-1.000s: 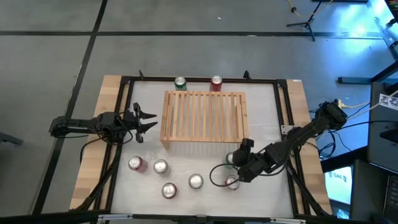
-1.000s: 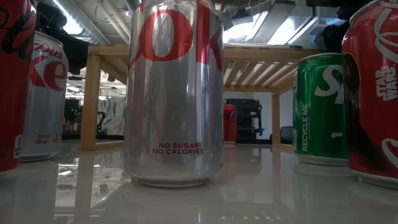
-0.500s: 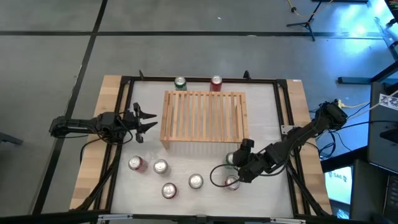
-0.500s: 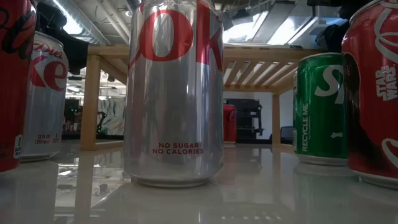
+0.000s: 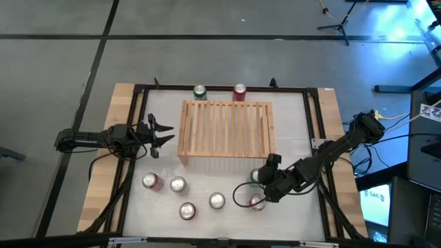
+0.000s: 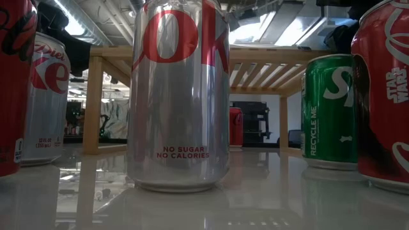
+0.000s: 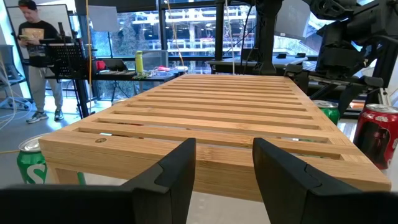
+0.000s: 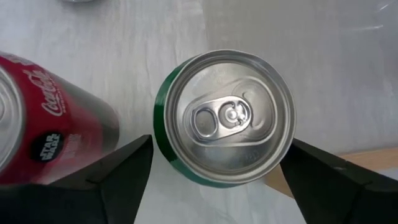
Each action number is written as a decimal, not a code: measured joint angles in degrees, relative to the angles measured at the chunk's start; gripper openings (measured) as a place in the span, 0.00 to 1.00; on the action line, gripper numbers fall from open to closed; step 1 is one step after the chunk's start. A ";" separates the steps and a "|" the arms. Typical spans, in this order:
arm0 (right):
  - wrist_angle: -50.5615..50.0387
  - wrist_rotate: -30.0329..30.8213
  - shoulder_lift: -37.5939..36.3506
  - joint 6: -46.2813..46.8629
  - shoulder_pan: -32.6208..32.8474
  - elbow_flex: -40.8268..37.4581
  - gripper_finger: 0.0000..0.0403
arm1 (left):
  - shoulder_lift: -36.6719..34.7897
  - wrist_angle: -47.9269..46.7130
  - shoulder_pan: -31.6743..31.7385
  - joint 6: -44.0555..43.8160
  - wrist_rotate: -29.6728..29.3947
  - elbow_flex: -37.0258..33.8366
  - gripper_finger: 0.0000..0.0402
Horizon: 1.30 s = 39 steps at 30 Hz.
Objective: Place canned beverage on shelf
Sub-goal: Put the bottom green soda can on the shelf
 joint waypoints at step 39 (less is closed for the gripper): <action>4.92 2.58 0.00 -14.86 0.00 -0.02 0.84 | 0.00 0.00 0.01 -0.02 0.00 0.00 0.38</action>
